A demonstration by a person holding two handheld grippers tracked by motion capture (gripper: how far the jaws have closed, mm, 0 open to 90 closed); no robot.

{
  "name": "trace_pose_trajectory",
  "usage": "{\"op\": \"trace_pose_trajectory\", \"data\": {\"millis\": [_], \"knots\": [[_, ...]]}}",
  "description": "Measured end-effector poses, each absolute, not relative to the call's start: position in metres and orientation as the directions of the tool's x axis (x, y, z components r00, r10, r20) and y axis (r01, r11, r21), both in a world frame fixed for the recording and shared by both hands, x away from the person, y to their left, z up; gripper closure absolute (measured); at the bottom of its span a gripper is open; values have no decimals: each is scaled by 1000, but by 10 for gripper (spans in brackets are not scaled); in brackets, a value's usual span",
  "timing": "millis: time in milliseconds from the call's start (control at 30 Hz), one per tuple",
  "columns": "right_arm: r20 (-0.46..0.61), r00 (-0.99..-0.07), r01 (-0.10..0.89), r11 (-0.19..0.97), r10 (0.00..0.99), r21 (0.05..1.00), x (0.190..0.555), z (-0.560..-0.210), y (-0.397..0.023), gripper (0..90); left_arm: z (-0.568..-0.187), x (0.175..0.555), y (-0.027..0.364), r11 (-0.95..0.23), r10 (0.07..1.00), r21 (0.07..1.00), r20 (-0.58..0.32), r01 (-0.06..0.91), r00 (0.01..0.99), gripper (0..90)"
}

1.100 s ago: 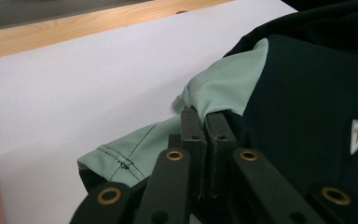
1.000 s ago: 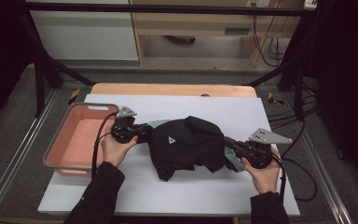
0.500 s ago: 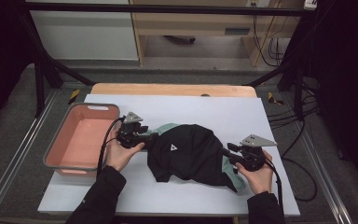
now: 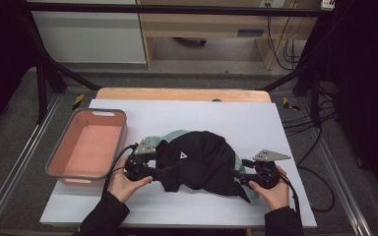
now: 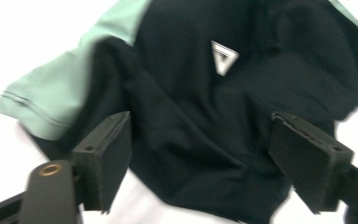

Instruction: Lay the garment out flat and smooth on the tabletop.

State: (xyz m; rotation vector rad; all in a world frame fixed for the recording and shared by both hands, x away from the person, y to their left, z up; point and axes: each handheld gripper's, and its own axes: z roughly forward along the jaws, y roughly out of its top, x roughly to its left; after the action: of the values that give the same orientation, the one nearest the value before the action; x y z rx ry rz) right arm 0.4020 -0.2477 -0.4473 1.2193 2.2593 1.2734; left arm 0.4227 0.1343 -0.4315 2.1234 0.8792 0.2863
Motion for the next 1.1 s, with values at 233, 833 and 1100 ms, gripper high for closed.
{"op": "trace_pose_trajectory", "data": {"millis": [233,833,1100], "knots": [[165,-654,505,263,738,822,389,-442,-239,353,-445,405,123,-466,645,750,-75,469,761,396],[203,-744,525,370,637,766,378,-458,-199,358,-464,398,110,-529,640,674,-83,516,764,599],[150,-754,508,424,639,749,379,-471,-187,437,-467,397,107,-567,642,647,-41,510,765,750]]}}
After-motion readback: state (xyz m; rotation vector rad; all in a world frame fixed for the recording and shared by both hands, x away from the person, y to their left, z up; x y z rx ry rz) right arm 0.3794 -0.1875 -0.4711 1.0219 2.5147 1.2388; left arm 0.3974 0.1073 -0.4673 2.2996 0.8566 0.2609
